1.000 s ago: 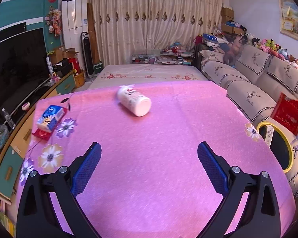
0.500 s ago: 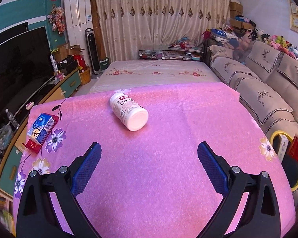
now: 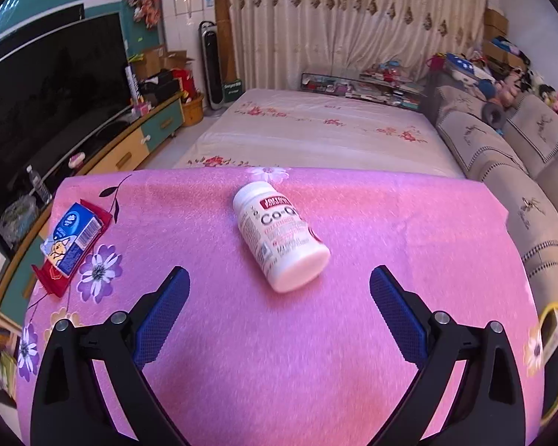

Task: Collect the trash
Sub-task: 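Carry the red snack bag with the right gripper into the bin and release, then grasp the white supplement bottle with the left gripper and lift it, then carry the white supplement bottle with the left gripper into the bin and release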

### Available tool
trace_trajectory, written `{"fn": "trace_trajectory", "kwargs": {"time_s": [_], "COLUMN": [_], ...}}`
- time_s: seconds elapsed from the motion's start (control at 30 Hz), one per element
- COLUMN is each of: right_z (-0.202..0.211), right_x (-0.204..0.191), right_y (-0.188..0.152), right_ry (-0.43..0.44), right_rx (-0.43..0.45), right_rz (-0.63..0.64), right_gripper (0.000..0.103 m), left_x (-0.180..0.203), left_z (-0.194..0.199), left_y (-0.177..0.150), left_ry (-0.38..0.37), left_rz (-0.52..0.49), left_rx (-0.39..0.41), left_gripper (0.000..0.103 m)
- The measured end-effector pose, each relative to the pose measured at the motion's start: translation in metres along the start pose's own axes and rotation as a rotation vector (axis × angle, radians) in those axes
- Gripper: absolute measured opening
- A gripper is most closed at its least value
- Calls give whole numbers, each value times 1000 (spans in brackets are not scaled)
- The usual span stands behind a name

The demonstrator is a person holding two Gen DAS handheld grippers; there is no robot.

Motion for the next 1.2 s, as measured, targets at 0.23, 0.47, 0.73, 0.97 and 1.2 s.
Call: {"fn": "trace_trajectory", "kwargs": {"time_s": [0.23, 0.47, 0.73, 0.97, 1.2], "right_z": [-6, -5, 0, 18, 50], "right_x": [2, 1, 3, 5, 15], "right_y": [-4, -7, -11, -14, -16], "right_ry": [16, 28, 47, 63, 60], "right_rx": [-20, -25, -30, -9, 41], "right_rz": [-6, 5, 10, 11, 10], "right_gripper": [43, 43, 43, 43, 43], "left_x": [3, 6, -7, 24, 106], "left_z": [-45, -72, -87, -19, 77], "left_y": [27, 44, 36, 9, -46], "left_ry": [106, 174, 120, 36, -169], "left_rz": [51, 71, 119, -43, -223], "left_rx": [-64, -110, -200, -65, 31], "left_gripper": [96, 94, 49, 47, 47]}}
Point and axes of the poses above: each gripper's, at about its wrist camera, not at the fingertips, and z roughly against the way its jaws point, x to its right, y to its top, the point moved 2 cm from there along -z, roughly the way its jaws point, and after that the axes turned 5 degrees about z, right-handed, at the moved point
